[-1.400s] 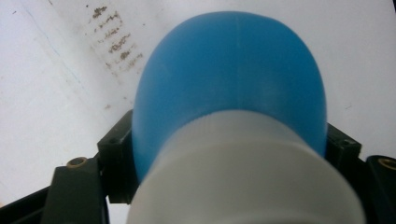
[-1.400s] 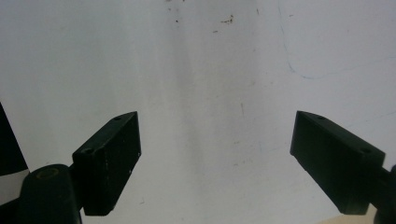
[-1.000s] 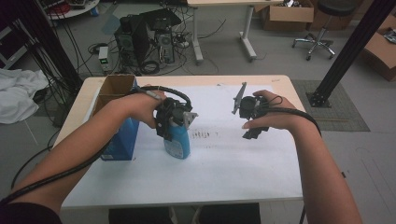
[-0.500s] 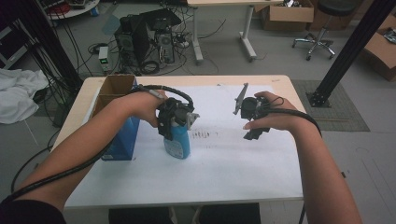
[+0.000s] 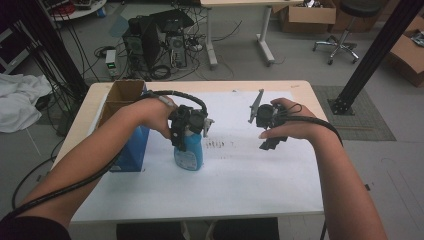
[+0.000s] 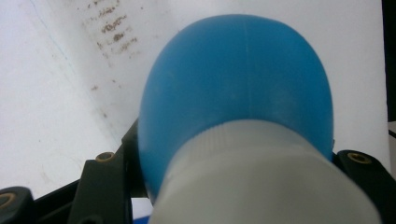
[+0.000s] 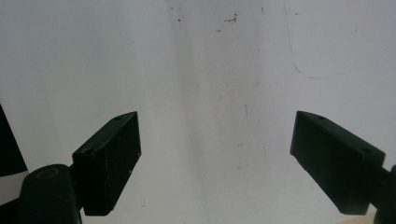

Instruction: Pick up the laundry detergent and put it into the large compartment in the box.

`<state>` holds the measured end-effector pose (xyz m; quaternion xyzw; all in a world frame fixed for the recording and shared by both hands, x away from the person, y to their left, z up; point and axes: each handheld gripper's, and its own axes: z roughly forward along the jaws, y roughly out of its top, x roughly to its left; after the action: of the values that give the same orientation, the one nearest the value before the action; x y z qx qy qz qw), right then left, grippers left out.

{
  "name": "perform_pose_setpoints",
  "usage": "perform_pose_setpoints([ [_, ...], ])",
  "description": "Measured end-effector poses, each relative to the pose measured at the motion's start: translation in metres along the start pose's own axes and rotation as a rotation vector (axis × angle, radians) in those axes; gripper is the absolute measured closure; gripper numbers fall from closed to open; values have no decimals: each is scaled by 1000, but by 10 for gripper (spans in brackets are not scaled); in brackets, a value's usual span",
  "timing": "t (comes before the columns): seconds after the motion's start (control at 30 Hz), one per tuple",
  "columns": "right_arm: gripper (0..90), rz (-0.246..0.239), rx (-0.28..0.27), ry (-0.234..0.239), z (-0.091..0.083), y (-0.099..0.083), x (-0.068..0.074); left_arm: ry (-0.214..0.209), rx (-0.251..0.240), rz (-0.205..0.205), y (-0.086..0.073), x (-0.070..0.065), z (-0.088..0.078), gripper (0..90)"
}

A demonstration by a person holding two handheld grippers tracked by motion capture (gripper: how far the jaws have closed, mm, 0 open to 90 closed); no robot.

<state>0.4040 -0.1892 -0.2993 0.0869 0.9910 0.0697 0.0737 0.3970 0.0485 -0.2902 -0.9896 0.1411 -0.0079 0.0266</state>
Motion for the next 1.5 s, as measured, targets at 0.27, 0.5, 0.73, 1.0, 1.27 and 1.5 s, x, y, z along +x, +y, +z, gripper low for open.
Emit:
perform_pose_setpoints([
  [0.27, 163, -10, -6, -7, -4, 3, 2, 2, 2, -94, -3, -1, -21, 397],
  [0.5, 163, -30, -6, -4, -2, 7, 4, -53, -15, -285, -7, 9, -35, 397],
  [0.73, 163, -57, -5, 0, 0, 10, 7, -52, -24, -470, -14, 14, -48, 396],
  [1.0, 163, -98, -15, -2, 1, 17, 10, -40, -12, -703, -25, 11, -76, 397],
  [1.27, 163, -127, 8, 11, 3, 21, 14, -66, -36, -959, -41, 9, -109, 397],
  [1.5, 163, -153, -2, 11, 4, 23, 15, -86, -28, -1127, -56, 9, -133, 396],
])
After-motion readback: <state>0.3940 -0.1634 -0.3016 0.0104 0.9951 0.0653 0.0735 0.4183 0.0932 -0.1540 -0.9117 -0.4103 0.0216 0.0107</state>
